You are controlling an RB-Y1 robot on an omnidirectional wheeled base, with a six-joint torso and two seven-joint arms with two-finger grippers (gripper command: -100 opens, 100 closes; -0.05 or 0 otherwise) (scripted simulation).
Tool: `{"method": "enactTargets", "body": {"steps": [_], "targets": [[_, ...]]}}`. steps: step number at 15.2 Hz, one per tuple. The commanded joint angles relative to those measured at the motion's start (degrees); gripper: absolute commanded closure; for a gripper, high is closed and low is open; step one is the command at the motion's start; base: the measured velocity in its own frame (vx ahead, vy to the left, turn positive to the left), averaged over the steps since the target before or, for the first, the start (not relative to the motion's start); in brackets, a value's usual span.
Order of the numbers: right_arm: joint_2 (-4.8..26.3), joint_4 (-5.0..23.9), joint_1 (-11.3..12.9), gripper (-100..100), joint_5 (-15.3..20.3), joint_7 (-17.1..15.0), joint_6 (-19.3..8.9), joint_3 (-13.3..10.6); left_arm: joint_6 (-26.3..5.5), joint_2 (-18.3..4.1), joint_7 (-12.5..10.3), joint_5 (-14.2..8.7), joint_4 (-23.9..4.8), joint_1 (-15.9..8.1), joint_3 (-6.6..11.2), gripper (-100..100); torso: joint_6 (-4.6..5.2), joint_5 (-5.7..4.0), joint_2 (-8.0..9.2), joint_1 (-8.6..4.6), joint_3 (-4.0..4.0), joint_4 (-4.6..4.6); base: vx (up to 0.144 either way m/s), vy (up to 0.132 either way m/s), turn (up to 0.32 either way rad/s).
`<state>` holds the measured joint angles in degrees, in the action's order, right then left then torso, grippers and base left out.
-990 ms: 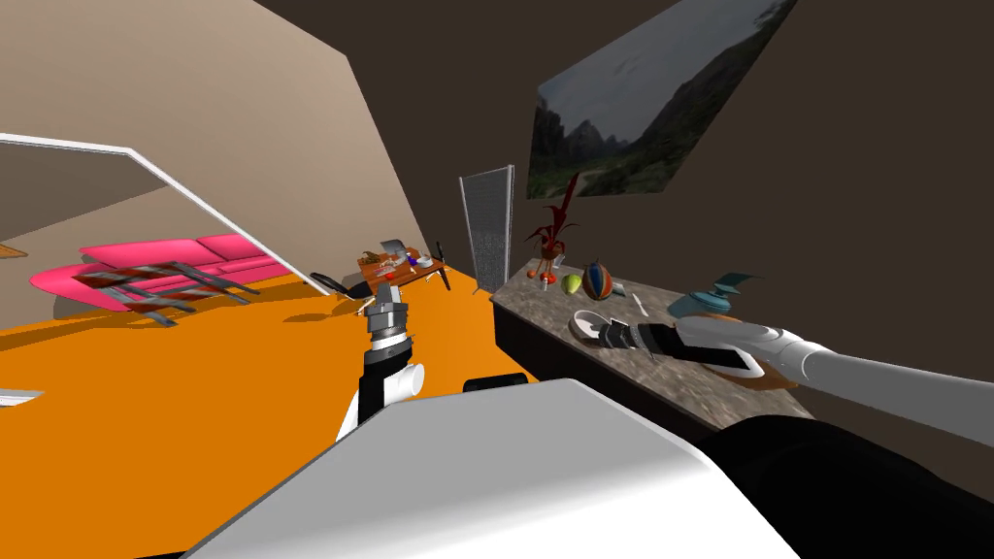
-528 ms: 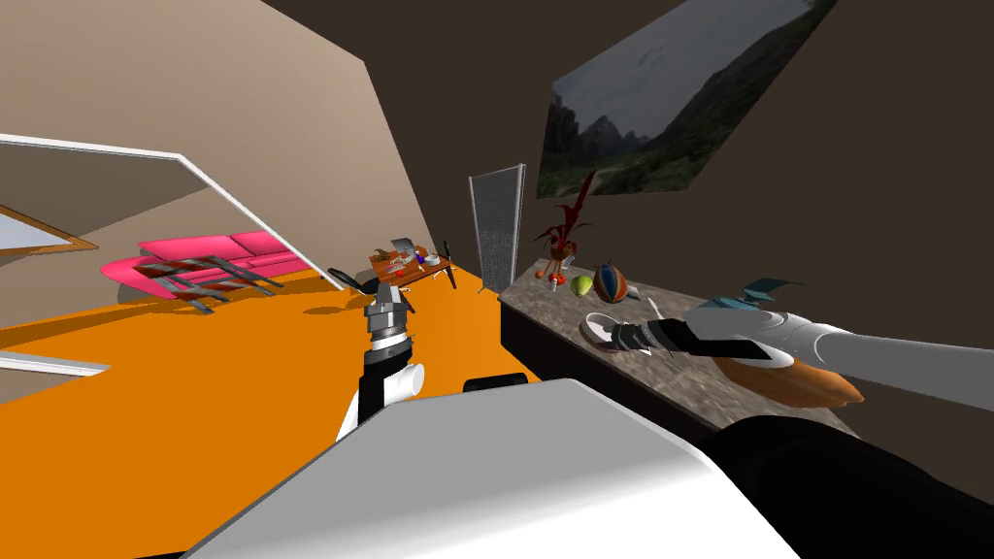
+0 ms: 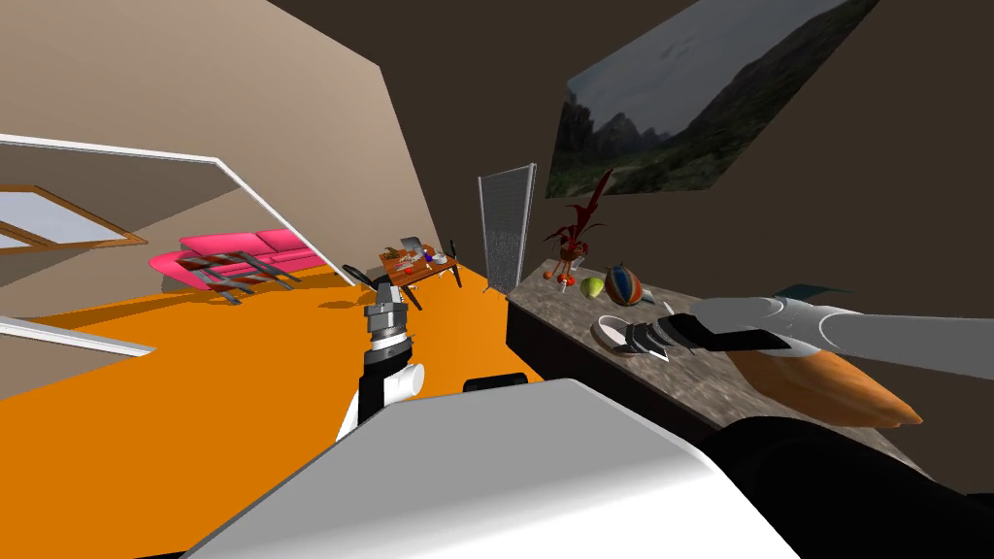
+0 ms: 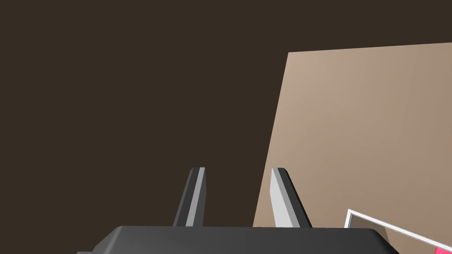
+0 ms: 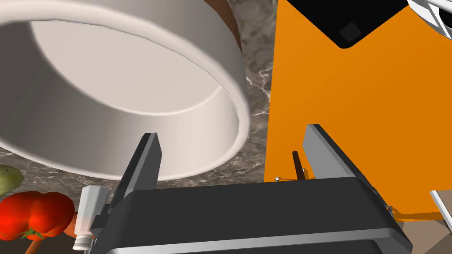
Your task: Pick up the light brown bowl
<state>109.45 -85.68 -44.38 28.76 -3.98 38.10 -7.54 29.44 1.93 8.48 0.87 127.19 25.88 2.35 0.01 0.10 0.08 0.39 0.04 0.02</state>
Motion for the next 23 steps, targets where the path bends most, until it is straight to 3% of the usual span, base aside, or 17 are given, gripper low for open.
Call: {"method": "enactTargets", "body": {"steps": [1,2,3,4,7,8,9,12,14,15,16,17,19,20,23], "targets": [[0.0,0.0,0.0,-100,0.0,0.0,0.0,0.0,0.0,0.0,0.0,0.0,0.0,0.0,0.00,0,0.00,0.00,0.00,0.00,0.00,0.00,0.003,0.038,0.017],[-1.9,2.8,0.3,-100,1.1,1.8,2.1,0.6,0.0,0.0,0.0,0.0,0.0,0.0,0.00,0,0.02,-0.02,0.01,-0.07,0.01,0.00,0.037,0.037,0.011],[-1.9,2.8,0.3,-100,1.1,1.8,2.1,0.6,0.0,0.0,0.0,0.0,0.0,0.0,0.00,0,0.04,-0.05,-0.04,-0.13,-0.01,0.00,0.055,0.043,0.001],[-4.1,5.0,0.9,-100,2.7,3.1,4.3,1.1,0.0,0.0,0.0,0.0,0.0,0.0,0.00,0,0.03,-0.05,-0.10,-0.14,-0.05,-0.01,0.068,0.070,0.009],[-4.1,5.5,0.9,-100,2.7,3.1,4.3,1.1,0.0,0.0,0.0,0.0,0.0,0.0,0.00,0,0.02,-0.03,-0.20,-0.10,-0.11,-0.04,0.055,0.048,-0.003],[-6.3,8.2,1.6,-100,4.3,4.5,6.4,1.6,0.0,0.0,0.0,0.0,0.0,0.0,0.01,0,0.01,-0.04,-0.16,-0.16,-0.09,-0.04,0.047,0.022,0.013],[-6.3,8.2,1.6,-100,4.3,4.5,6.4,1.6,0.0,0.0,0.0,0.0,0.0,0.0,0.01,0,0.03,-0.07,-0.16,-0.20,-0.09,-0.03,0.058,0.035,0.009],[-10.8,12.6,2.9,-100,7.5,7.1,10.6,2.6,0.0,0.0,0.0,0.0,0.0,0.0,0.00,0,0.03,-0.06,-0.22,-0.12,-0.13,-0.05,0.077,0.063,0.005],[-10.8,13.7,2.9,-100,7.5,7.1,10.8,2.6,0.0,0.0,0.0,0.0,0.0,0.0,0.00,0,0.03,-0.03,-0.30,-0.03,-0.17,-0.07,0.072,0.062,-0.002],[-13.0,15.6,3.6,-100,9.1,8.4,13.0,3.2,0.0,0.0,0.0,0.0,0.0,0.0,0.00,0,0.02,-0.03,-0.25,-0.08,-0.15,-0.06,0.051,0.044,0.008],[-13.0,16.4,3.6,-100,9.1,8.4,13.0,3.2,0.0,0.0,0.0,0.0,0.0,0.0,0.00,0,0.03,-0.06,-0.21,-0.12,-0.12,-0.05,0.054,0.046,0.008],[-15.1,17.9,4.3,-100,10.7,9.8,14.8,3.7,0.0,0.0,0.0,0.0,0.0,0.0,0.01,0,0.03,-0.05,-0.19,-0.13,-0.11,-0.04,0.065,0.062,0.008],[-15.3,19.1,4.3,-100,10.7,9.8,15.2,3.7,0.0,0.0,0.0,0.0,0.0,0.0,0.00,0,0.03,-0.04,-0.22,-0.09,-0.13,-0.05,0.062,0.049,-0.002],[-17.5,21.3,5.0,-100,12.3,11.1,17.3,4.2,0.0,0.0,0.0,0.0,0.0,0.0,0.01,0,0.02,-0.05,-0.20,-0.13,-0.12,-0.05,0.061,0.043,0.009],[-19.7,24.6,5.6,-100,13.9,12.4,19.5,4.7,0.0,0.0,0.0,0.0,0.0,0.0,0.00,0,0.03,-0.07,-0.24,-0.13,-0.13,-0.05,0.072,0.053,0.005]]}}
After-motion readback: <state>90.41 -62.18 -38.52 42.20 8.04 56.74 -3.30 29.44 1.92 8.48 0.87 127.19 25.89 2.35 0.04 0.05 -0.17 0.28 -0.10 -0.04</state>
